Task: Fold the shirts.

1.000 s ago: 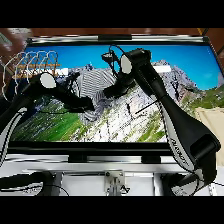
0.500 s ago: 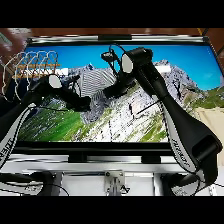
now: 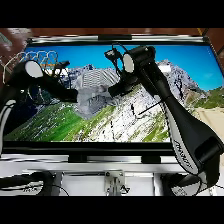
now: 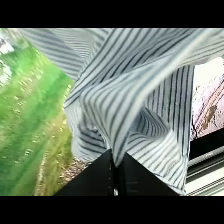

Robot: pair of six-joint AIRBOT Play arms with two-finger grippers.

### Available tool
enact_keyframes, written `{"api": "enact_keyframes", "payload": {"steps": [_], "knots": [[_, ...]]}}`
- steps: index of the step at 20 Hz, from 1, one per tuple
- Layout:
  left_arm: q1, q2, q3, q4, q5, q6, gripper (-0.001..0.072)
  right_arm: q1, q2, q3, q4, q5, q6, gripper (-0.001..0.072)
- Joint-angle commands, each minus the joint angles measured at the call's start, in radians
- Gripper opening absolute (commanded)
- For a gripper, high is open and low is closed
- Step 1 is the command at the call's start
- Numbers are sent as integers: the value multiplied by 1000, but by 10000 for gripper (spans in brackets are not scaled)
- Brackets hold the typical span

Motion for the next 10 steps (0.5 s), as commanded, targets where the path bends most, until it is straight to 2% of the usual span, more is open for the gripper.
{"api": "enact_keyframes", "payload": {"steps": [1,5,10], "knots": [[-28,132,119,5,15,35,56,1,60,1,-55,41,-13,78],[-143,226,343,0,146,34,56,1,262,37,-153,-45,-9,78],[-366,256,613,-3,331,46,57,1,570,84,-247,-333,39,78]]}}
